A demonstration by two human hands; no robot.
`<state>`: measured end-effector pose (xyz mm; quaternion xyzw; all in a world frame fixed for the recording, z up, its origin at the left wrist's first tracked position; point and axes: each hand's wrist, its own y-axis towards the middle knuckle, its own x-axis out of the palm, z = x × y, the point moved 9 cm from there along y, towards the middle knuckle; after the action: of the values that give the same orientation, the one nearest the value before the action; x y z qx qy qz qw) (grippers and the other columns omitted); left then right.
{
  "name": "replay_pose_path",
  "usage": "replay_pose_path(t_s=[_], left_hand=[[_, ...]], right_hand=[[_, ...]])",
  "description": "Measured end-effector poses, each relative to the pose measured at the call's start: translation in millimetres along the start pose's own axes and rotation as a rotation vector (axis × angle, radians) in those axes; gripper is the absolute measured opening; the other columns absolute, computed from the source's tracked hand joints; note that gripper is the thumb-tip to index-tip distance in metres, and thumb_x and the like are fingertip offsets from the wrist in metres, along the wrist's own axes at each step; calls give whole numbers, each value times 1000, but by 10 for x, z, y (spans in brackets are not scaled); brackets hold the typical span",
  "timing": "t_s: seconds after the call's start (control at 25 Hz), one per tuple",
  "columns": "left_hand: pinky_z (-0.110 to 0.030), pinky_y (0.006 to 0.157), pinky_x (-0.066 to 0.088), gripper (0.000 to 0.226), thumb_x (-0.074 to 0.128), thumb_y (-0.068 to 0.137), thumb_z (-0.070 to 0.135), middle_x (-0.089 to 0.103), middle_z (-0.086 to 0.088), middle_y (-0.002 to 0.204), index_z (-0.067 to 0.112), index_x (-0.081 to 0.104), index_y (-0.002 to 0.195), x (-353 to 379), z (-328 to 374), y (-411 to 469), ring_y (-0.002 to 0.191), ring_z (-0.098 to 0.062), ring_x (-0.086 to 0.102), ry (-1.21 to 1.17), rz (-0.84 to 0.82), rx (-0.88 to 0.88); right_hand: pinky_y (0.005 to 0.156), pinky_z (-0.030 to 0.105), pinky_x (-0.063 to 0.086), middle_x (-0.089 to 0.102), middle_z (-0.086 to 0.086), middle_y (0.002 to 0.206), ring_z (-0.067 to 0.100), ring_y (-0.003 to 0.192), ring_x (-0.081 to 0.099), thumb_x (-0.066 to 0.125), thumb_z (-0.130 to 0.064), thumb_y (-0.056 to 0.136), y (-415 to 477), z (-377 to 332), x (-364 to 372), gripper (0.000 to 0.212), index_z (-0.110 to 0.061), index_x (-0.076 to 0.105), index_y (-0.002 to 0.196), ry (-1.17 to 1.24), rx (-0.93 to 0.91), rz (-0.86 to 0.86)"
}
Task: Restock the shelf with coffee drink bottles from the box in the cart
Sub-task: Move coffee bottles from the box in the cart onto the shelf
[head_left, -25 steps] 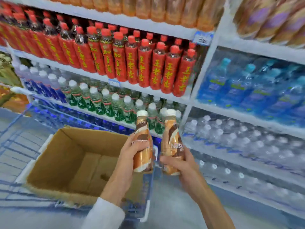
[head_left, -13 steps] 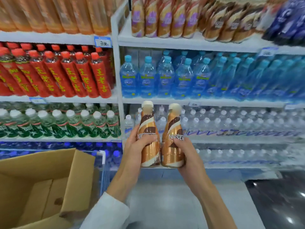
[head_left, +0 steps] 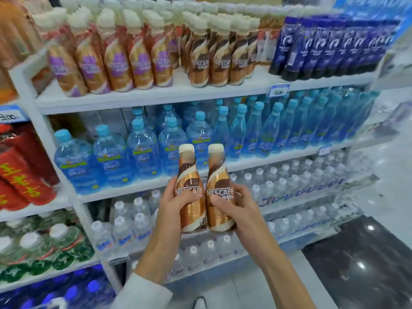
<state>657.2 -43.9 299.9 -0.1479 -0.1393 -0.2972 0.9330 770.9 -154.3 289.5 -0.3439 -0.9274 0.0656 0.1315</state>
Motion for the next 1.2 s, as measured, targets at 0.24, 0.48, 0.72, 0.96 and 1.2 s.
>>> replay_pose_path(t_s=[0.24, 0.48, 0.72, 0.96, 1.2], left_hand=[[-33, 62, 54, 47, 62, 60, 9, 71, -3, 84, 24, 69, 104, 756, 184, 936, 73, -18, 68, 27, -148, 33], [-31, 67, 58, 58, 73, 67, 13, 76, -9, 104, 25, 64, 123, 1369, 285, 1481, 90, -27, 75, 24, -231, 54], [-28, 72, 59, 55, 82, 71, 11, 77, -8, 105, 19, 66, 123, 1972, 394, 1984, 95, -24, 75, 25, -130, 165], [-36, 85, 57, 53, 83, 65, 38, 75, -1, 108, 34, 69, 115, 2379, 460, 2273, 102, -22, 72, 138, 80, 305], [-45, 102, 51, 57, 82, 75, 36, 72, 8, 116, 34, 61, 128, 2642, 683, 2360, 111, -13, 67, 286, 249, 474]], right_hand=[[86, 36, 56, 74, 5, 113, 21, 104, 72, 80, -35, 80, 861, -528, -393, 48, -23, 61, 122, -1, -22, 2], [84, 35, 56, 77, 2, 109, 21, 102, 74, 80, -30, 83, 1481, -895, -825, 42, -22, 64, 121, 20, -49, -5], [87, 36, 56, 76, 6, 112, 24, 105, 73, 78, -31, 76, 2181, -1353, -1323, 46, -21, 66, 120, 1, -81, -84], [85, 37, 56, 77, 3, 107, 21, 101, 74, 88, -24, 71, 2717, -1827, -1688, 51, -22, 67, 118, -40, -113, -238], [89, 39, 54, 77, 5, 110, 22, 105, 72, 80, -27, 69, 3010, -2036, -1805, 51, -22, 68, 118, 2, -165, -308]])
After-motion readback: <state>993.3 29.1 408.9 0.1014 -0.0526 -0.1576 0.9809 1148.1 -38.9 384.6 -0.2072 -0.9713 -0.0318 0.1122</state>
